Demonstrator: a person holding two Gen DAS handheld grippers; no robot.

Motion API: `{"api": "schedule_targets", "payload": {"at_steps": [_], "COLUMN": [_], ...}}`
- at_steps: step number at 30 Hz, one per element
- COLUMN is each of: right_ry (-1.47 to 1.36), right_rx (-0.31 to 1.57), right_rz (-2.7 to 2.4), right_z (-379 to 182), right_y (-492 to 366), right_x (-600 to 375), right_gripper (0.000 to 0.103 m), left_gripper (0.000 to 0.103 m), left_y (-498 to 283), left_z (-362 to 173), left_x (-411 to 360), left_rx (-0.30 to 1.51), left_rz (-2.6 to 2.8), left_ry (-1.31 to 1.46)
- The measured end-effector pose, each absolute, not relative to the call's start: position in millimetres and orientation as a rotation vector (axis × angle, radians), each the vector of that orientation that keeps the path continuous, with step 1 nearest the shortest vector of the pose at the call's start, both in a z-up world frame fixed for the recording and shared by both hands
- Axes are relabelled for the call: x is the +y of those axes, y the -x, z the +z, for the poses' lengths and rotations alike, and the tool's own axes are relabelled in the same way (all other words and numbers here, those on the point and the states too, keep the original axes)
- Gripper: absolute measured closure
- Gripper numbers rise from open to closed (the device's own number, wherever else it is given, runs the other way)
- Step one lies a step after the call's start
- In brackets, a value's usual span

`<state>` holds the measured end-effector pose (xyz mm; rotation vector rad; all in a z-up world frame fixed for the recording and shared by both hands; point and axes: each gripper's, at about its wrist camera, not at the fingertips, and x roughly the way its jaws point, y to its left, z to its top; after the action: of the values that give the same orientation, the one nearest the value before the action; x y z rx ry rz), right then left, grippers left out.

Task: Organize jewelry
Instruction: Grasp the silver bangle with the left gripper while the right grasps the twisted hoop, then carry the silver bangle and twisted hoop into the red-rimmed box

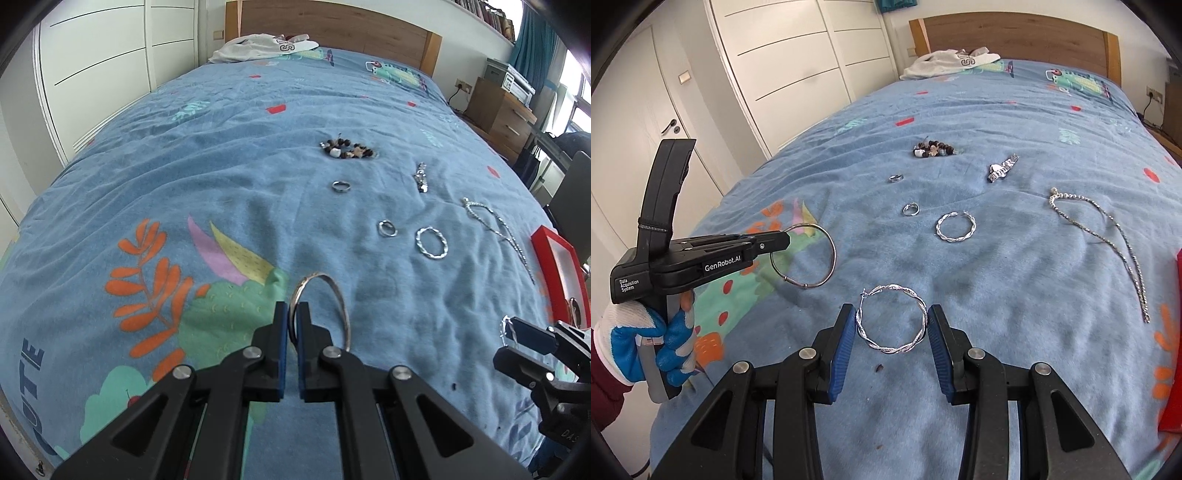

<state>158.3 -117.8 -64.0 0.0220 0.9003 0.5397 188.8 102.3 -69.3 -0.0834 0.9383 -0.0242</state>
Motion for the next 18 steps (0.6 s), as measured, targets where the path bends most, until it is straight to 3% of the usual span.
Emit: {"api": "schedule_targets", "payload": {"at_steps": [18], "right_ry": [-0.065], "right_rx": [0.868], "right_rz": [0.512], "right_z": [-52], "right_y": [-143], "right_x": [-148], "right_gripper": [0.063], "left_gripper": [0.100], "left_y": [-177], "left_z": [-50], "left_x": [71], "left_rx": [0.917], "left_rz": [-0.061], "left_ry": [0.027]}}
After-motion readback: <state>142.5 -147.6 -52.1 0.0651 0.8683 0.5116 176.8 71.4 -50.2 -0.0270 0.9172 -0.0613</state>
